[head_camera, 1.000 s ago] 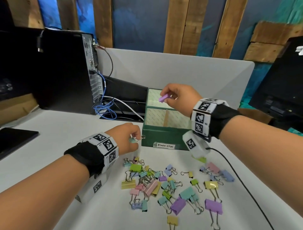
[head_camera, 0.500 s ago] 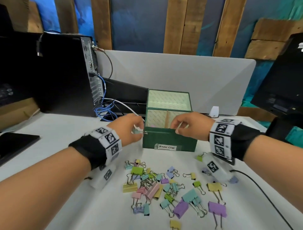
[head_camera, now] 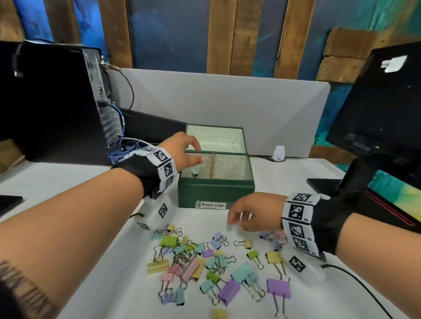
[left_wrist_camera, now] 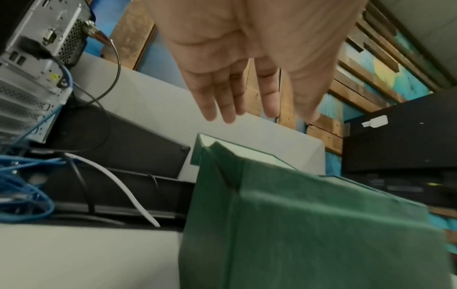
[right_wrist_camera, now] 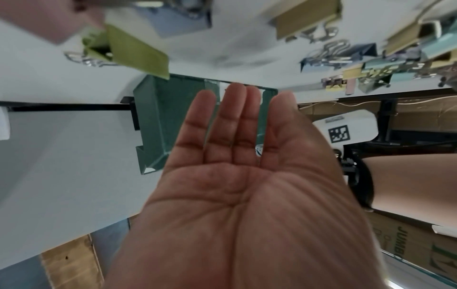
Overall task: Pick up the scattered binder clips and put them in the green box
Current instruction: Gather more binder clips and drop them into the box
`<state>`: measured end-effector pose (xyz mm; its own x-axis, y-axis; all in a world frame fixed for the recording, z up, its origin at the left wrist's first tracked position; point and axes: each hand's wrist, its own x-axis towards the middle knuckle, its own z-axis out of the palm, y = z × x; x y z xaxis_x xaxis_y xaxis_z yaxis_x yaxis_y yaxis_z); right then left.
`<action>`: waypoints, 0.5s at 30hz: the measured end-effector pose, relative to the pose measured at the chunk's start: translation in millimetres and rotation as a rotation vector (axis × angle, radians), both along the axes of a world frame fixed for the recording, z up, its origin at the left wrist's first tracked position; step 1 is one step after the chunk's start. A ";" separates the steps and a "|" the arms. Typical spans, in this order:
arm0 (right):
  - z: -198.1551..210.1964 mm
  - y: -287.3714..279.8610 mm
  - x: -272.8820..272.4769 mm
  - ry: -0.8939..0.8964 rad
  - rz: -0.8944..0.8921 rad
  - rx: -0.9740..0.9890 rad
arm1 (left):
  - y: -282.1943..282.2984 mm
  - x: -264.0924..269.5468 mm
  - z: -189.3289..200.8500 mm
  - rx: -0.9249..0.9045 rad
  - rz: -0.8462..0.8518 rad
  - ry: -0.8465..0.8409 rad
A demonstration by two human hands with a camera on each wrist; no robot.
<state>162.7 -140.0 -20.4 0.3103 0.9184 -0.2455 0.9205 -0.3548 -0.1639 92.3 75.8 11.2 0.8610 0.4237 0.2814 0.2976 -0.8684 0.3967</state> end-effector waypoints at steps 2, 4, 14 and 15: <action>-0.8 1.7 -3.3 0.012 0.035 -0.029 | -3.8 -10.3 -4.9 0.022 -0.053 0.006; -1.8 4.0 -9.1 0.022 0.088 -0.058 | -14.1 -26.6 -5.4 0.031 -0.117 0.011; -9.5 9.4 -24.8 -0.021 0.235 -0.164 | -36.1 -83.5 -34.7 0.081 -0.178 0.726; -10.5 8.5 -24.7 -0.033 0.214 -0.160 | -36.1 -86.1 -35.9 0.063 -0.174 0.743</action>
<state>138.1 -131.5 -30.9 0.1232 0.9145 -0.3855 0.9812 -0.1703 -0.0905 6.2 39.7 -24.7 0.8864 0.2666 -0.3786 0.3233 -0.9417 0.0937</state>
